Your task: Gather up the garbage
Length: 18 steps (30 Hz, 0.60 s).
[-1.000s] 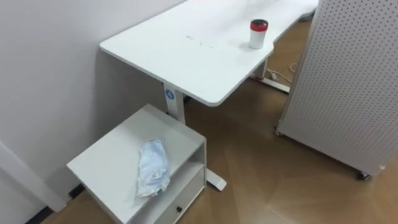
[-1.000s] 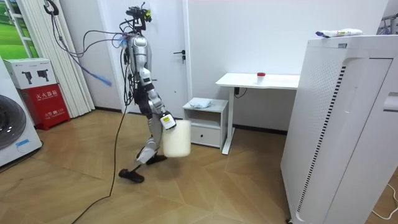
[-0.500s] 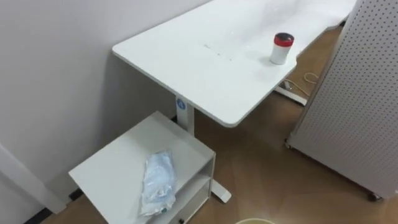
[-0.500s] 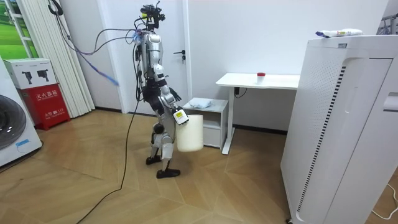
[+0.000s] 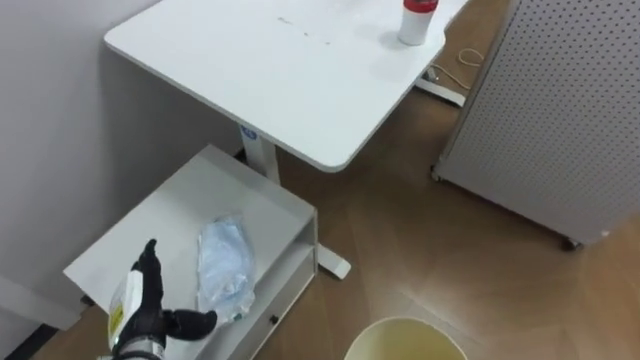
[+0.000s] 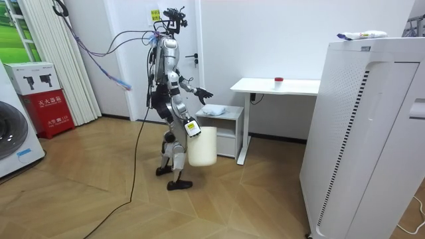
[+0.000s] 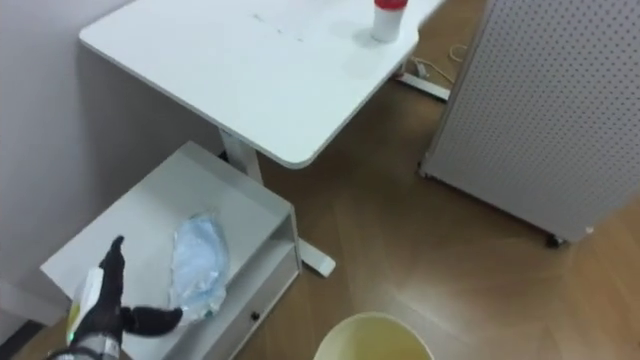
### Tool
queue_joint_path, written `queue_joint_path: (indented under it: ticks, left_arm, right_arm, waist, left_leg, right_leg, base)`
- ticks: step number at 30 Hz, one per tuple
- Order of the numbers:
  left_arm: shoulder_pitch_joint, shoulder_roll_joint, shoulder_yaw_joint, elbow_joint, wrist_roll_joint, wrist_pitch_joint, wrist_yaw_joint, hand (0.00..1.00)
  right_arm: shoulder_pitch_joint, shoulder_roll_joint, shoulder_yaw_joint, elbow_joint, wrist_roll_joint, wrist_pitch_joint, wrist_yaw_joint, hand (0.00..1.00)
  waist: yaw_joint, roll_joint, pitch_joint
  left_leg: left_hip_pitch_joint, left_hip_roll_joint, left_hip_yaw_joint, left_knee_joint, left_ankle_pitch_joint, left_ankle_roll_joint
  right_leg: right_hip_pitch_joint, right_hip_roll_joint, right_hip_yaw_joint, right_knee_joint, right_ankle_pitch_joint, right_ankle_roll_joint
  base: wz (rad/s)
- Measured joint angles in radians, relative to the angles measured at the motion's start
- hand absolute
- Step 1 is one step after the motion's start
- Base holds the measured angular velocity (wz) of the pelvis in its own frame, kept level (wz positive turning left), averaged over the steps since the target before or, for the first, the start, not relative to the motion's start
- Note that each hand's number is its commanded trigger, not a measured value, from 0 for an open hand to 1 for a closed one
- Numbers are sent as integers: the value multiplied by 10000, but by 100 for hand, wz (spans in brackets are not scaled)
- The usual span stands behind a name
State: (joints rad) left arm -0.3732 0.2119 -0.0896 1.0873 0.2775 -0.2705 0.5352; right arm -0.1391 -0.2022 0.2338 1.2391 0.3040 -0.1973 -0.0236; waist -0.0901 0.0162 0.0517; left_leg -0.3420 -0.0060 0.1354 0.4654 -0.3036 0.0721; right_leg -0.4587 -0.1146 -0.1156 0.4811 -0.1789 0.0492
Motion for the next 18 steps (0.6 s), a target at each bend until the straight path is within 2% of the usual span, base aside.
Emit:
queue_joint_path:
  ticks: [3, 5, 7, 10, 14, 16, 18]
  left_arm:
    - [-447, 112, -139, 350, -2, -26, 252, 0]
    - [-632, 114, -170, 357, 2, -63, 365, 0]
    - [-977, 231, -433, 427, 2, -101, 526, 0]
    - [-1136, 489, -931, 534, -84, -120, 747, 0]
    - [-1283, 563, -1316, 760, -62, -118, 886, 0]
    - [-1388, 567, -1329, 917, -44, -103, 885, 0]
    - [-1403, 564, -1395, 918, -40, -98, 887, 0]
  right_arm:
    - [-191, -28, 227, -105, -3, -14, -91, 100]
    - [-193, -38, 236, -306, 5, -18, -129, 100]
    - [-299, -80, 286, -447, 6, -117, -186, 100]
    - [-434, -163, 370, -626, 25, -161, -229, 100]
    - [-441, -203, 547, -849, 100, -197, -320, 100]
    - [-449, -211, 590, -1075, 240, -196, -330, 100]
    - [-454, -215, 602, -1154, 427, -194, -321, 100]
  waist:
    - [-178, 5, 63]
    - [-202, 6, 148]
    - [-264, 2, 283]
    - [-506, 6, 310]
    - [-668, -11, 322]
    - [-712, 5, 339]
    - [-725, -22, 367]
  left_leg:
    - [-594, 33, 2, 405, -1, 0]
    - [-900, 83, 33, 610, -7, -7]
    - [-1400, 122, 29, 918, -9, -7]
    - [-1943, 131, 41, 1283, -9, -7]
    - [-2370, 254, 269, 1653, -66, -10]
    - [-2624, 405, 275, 1841, -431, -20]
    - [-2854, 523, 299, 2147, -538, -43]
  right_leg:
    - [-406, 5, 19, 54, -1, -5]
    - [-607, 40, 50, 62, 24, -46]
    - [-1033, 40, 61, 252, 43, -77]
    - [-1589, -40, 3, 671, 27, -118]
    - [-2056, -33, 51, 1021, 20, -187]
    - [-2426, 80, 40, 1367, -6, -308]
    - [-2644, 127, 21, 1597, -8, -380]
  base:
    - [2]
    - [0]
    - [6]
    - [7]
    - [-5]
    - [-17]
    - [-10]
